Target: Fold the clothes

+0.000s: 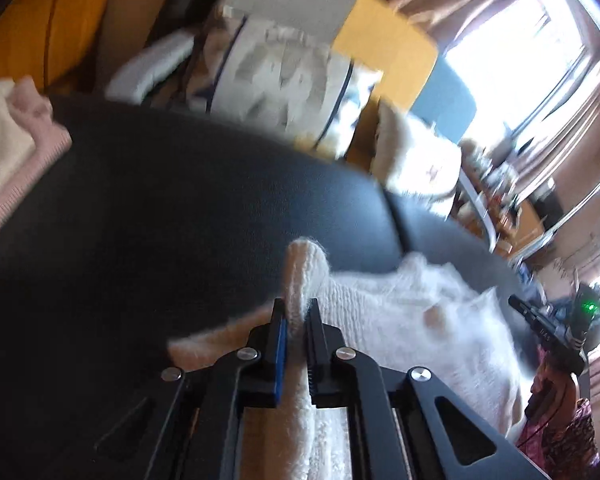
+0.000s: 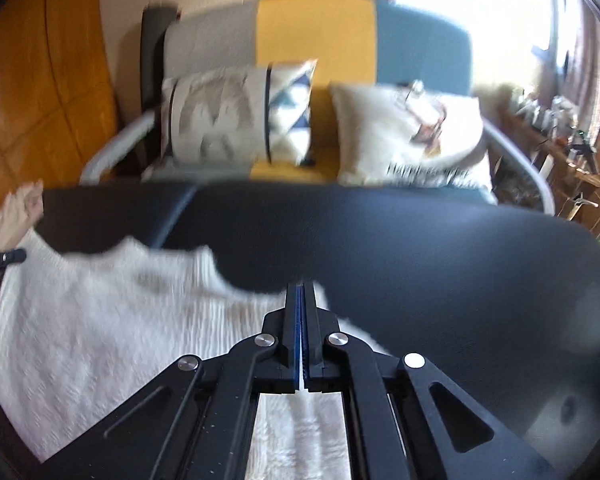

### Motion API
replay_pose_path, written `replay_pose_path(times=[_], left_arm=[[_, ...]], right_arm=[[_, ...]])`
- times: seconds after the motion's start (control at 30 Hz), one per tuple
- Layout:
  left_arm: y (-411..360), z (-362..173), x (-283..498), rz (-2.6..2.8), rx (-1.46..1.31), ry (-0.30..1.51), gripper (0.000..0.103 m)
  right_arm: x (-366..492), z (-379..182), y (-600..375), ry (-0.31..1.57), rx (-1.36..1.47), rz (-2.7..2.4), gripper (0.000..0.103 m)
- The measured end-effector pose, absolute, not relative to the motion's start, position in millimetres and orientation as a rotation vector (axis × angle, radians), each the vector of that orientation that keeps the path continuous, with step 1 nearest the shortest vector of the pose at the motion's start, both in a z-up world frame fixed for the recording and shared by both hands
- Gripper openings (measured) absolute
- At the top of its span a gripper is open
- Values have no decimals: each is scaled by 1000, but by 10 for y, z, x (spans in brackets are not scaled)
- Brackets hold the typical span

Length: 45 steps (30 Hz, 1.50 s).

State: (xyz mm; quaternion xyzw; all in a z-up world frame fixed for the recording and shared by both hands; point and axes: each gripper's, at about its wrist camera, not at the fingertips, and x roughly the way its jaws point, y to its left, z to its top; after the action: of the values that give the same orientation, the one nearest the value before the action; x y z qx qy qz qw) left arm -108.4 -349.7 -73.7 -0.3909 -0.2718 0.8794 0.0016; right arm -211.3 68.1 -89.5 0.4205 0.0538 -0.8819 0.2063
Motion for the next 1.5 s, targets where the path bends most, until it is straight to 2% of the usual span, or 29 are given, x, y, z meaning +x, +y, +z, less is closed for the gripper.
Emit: replay_pose_path(times=[0.1,0.17,0.2,0.23,0.47,0.5,0.53,0.7,0.77,0.8,0.83,1.0,1.03,1.1,1.33,1.5], left_arm=[[-3500,-627,-1045,2784,-1187,-824,7],[-3437,-625,-1059,2776,-1203,-771,7],[-3423,-638,-1070,2775,-1205,-774,7],[-3408,-650,-1082,2773,-1207,-776,7],[-3436,-761,-1124,2752,-1221,-883,7],[-3448,-759,-1115,2752,-1211,-894,7],[-3460,-758,-1106,2752,-1201,-906,7],[-3513,-752,-1065,2743,-1164,-952,7],[-3523,-757,-1055,2743,-1164,-952,7],[-3524,-761,-1052,2744,-1162,-953,7],[-3527,-766,-1050,2742,-1161,-959,7],[-3534,-799,-1051,2728,-1150,-1009,7],[-3535,-804,-1054,2723,-1152,-1020,7],[-3542,-793,-1045,2721,-1142,-1033,7],[-3639,-688,-983,2801,-1051,-1065,7],[-3699,-713,-988,2827,-1038,-1122,7]], right_arm=[[-2188,-898,763,77,1206,-2430,0],[-2238,-900,817,28,1228,-2411,13],[-2263,-901,844,4,1239,-2401,27],[-2288,-904,870,-19,1250,-2391,32],[-2329,-1208,762,43,1327,-2337,32],[-2314,-1226,739,71,1325,-2338,22],[-2287,-1242,717,94,1328,-2335,1],[-2173,-1122,724,135,1218,-2409,1],[-2234,-1122,786,72,1265,-2413,23],[-2264,-1122,816,41,1288,-2413,39],[-2282,-1127,824,29,1291,-2404,43],[-2349,-1259,697,127,1379,-2348,43],[-2327,-1250,701,124,1356,-2358,36],[-2291,-1196,718,110,1302,-2399,6],[-2188,-790,848,91,1102,-2566,5],[-2328,-902,811,42,1134,-2595,5]])
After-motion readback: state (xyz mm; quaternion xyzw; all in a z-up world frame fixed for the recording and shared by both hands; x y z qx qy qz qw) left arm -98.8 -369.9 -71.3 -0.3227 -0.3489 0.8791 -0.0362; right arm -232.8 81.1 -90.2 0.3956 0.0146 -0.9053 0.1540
